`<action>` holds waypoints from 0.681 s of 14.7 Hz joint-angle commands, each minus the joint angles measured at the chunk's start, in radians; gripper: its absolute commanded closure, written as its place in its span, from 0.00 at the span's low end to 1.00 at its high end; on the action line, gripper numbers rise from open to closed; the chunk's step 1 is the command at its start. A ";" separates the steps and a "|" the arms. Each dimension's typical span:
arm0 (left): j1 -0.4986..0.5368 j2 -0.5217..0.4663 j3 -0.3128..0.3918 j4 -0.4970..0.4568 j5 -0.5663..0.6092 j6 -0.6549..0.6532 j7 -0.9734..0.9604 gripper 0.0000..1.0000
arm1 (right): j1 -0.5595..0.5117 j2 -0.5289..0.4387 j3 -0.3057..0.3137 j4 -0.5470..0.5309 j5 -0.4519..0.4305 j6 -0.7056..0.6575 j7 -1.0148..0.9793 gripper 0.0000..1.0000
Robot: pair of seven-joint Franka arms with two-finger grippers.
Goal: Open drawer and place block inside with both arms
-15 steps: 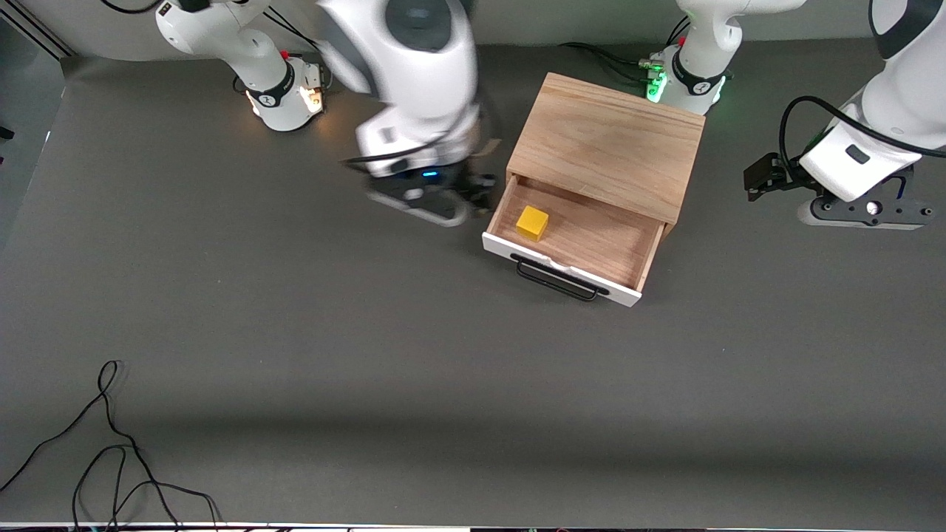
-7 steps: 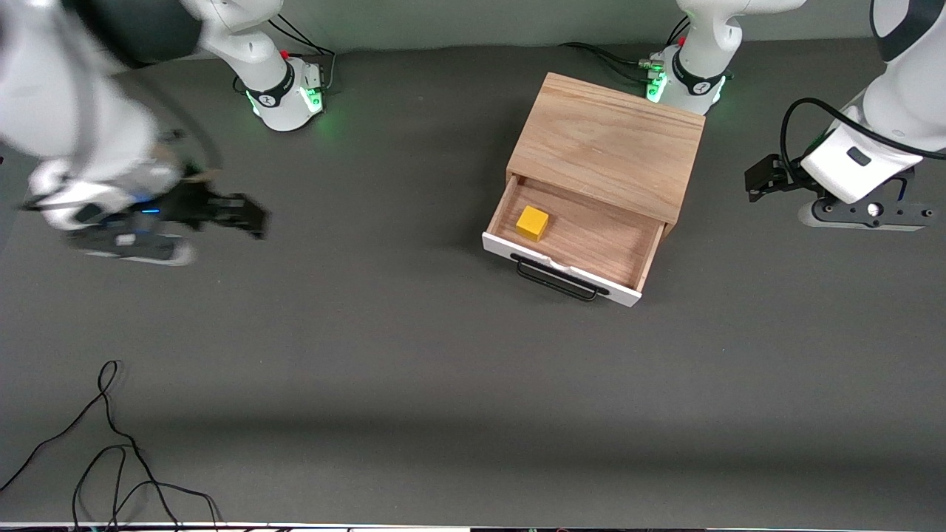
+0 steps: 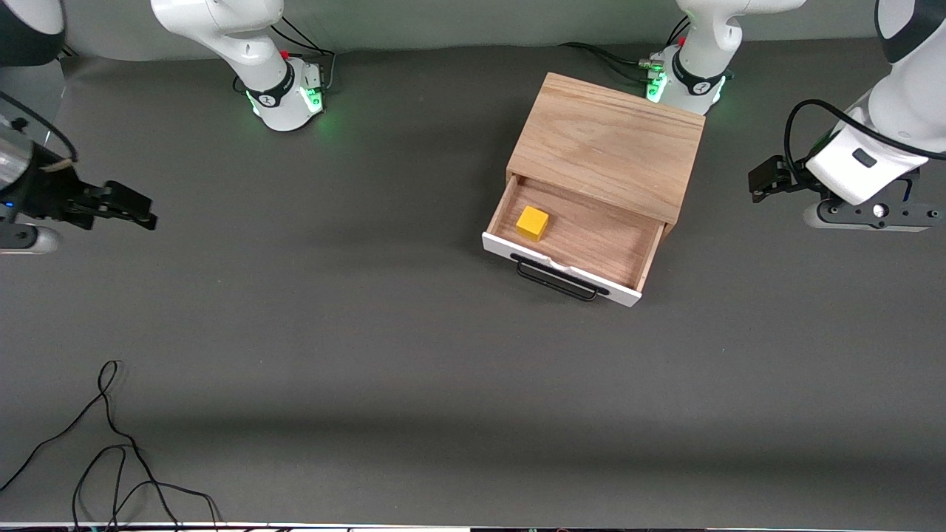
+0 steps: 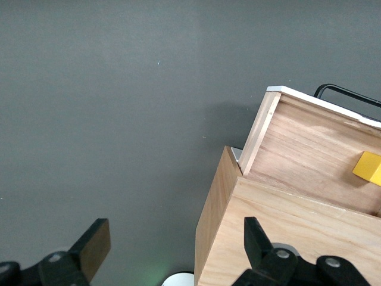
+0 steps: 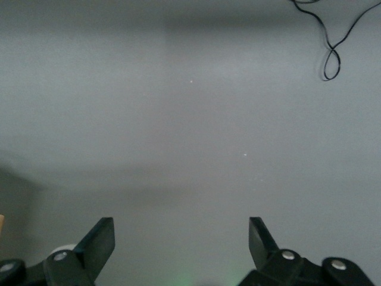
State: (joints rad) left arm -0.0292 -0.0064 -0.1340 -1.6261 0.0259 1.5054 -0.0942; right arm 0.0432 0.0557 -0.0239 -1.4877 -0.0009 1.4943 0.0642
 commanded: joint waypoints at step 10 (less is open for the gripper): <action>0.002 -0.007 0.002 -0.008 0.000 0.010 0.014 0.00 | -0.020 -0.008 -0.070 -0.040 -0.007 0.020 -0.103 0.00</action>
State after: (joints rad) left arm -0.0290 -0.0064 -0.1339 -1.6261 0.0259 1.5054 -0.0942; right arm 0.0234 0.0584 -0.0909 -1.5092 -0.0010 1.4979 -0.0156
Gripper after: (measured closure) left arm 0.000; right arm 0.000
